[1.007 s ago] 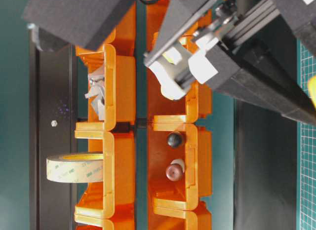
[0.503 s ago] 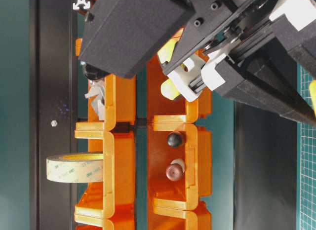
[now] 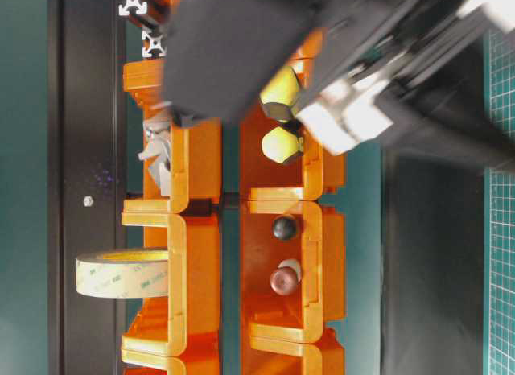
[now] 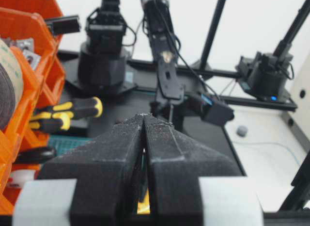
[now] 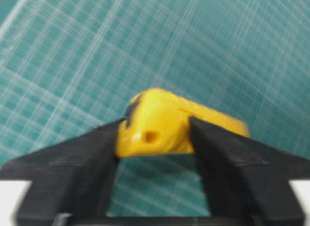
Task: Pick cutter from container rack with right arm.
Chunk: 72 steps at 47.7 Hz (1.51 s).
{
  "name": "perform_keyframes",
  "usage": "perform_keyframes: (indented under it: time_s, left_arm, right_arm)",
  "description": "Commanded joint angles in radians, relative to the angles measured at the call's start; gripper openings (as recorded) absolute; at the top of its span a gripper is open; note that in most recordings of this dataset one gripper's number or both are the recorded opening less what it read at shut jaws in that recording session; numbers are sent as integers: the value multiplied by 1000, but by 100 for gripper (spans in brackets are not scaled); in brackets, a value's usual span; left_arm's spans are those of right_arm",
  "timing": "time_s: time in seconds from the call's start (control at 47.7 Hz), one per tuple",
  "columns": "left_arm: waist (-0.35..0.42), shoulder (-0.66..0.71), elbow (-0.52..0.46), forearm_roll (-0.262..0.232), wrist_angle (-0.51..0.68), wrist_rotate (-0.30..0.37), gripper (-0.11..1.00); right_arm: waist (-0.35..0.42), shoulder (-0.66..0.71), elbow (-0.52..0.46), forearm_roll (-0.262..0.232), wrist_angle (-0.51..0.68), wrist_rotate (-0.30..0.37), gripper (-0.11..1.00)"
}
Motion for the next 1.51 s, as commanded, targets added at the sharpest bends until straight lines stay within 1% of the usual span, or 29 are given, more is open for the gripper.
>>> perform_keyframes:
  time_s: [0.0, 0.021, 0.063, 0.126, 0.21, 0.315, 0.378, 0.482, 0.629, 0.776, 0.902, 0.986, 1.07, 1.279, 1.384, 1.489]
  left_arm:
    - [-3, 5, -14, 3, -5, -3, 0]
    - [-3, 5, -15, 3, -3, -3, 0]
    - [-3, 3, -14, 3, -2, -3, 0]
    - [-3, 2, -15, 5, 3, -3, 0]
    - [-3, -3, -15, 3, 12, -3, 0]
    - [-3, -8, -17, 3, 26, -3, 0]
    - [-3, -9, -17, 3, 29, -3, 0]
    - [-3, -11, -17, 3, 32, -3, 0]
    - [-5, -14, -17, 3, 32, -3, 0]
    - [-5, -20, -18, 5, 32, -2, 0]
    - [-5, -26, -18, 3, 48, -2, 0]
    - [-5, -31, -18, 3, 63, -2, 0]
    - [-5, -37, -18, 3, 75, 0, 0]
    - [-5, -44, -17, 3, 89, 0, 0]
    - [-5, -44, -17, 3, 97, 0, 0]
    - [-5, -44, -17, 3, 98, -2, 0]
  right_arm:
    - [28, -21, -15, 38, -5, 3, 59]
    - [34, -25, -14, 54, -2, 3, 62]
    - [43, -31, -14, 69, 2, 3, 69]
    - [57, -40, -11, 89, 11, 3, 74]
    - [72, -63, -11, 114, 28, 5, 74]
    - [77, -104, -6, 173, 72, 14, 74]
    - [77, -132, 2, 195, 95, 25, 74]
    - [77, -176, 21, 196, 118, 38, 74]
    - [77, -255, 69, 196, 138, 81, 74]
    - [83, -350, 110, 198, 138, 150, 74]
    - [84, -466, 158, 198, 132, 224, 74]
    - [84, -540, 186, 196, 137, 252, 74]
    - [84, -617, 210, 196, 138, 264, 74]
    - [81, -811, 284, 198, 140, 268, 74]
    - [81, -893, 308, 198, 141, 284, 74]
    - [81, -936, 336, 198, 143, 305, 74]
